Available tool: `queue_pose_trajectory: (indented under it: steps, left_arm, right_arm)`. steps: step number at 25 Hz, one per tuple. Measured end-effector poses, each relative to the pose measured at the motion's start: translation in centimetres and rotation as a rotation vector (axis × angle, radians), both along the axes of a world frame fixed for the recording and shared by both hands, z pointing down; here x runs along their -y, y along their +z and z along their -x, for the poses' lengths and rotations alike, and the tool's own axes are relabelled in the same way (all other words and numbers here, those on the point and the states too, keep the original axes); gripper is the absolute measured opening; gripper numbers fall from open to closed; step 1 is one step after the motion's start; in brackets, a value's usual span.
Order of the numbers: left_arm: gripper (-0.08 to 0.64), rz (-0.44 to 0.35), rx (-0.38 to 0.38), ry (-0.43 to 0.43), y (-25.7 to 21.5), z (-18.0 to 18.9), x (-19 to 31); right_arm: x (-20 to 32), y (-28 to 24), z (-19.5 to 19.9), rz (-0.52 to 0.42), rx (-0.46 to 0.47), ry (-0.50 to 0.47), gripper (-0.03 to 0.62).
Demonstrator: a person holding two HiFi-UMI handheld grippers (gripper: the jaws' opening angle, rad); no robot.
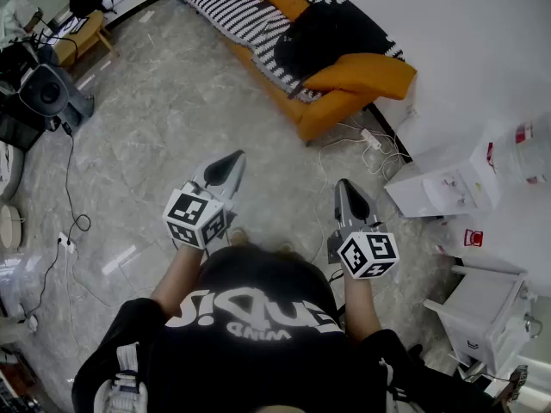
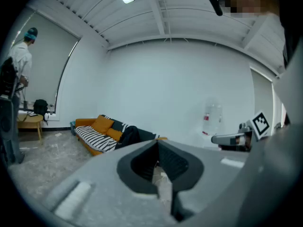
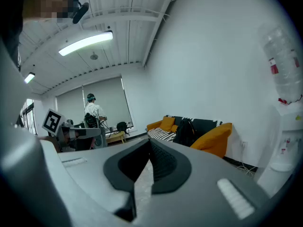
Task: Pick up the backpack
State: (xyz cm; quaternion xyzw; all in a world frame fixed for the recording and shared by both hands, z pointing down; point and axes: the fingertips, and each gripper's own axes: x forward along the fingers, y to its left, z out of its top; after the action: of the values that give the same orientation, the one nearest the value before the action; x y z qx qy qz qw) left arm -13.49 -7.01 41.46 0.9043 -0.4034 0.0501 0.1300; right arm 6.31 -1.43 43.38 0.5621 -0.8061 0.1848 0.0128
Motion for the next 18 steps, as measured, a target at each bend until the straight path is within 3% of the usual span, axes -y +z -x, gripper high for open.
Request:
queue_pose_trajectory:
  steps: [6,11,14,18]
  left_arm:
    - [0.002,-0.001,0.006,0.003,-0.3,0.0,0.1]
    - [0.002,-0.015,0.043,0.083,-0.4,-1.1,-1.0]
    - [0.002,-0.028,0.070,0.083,-0.6,-1.0,-1.3]
    - [0.002,-0.003,0.039,0.074,-0.5,-0.7,-1.3]
  right_arm:
    - [0.0,-0.2,0.1,0.004,-0.010,-0.006,0.002]
    - [-0.5,-0.6,0.4,-0.009,0.033,-0.023,0.002]
    - [-0.6,-0.4,0.4,-0.001,0.040,-0.017,0.002]
    - [-1.0,0.0,0.2,0.024,0.035,0.011,0.002]
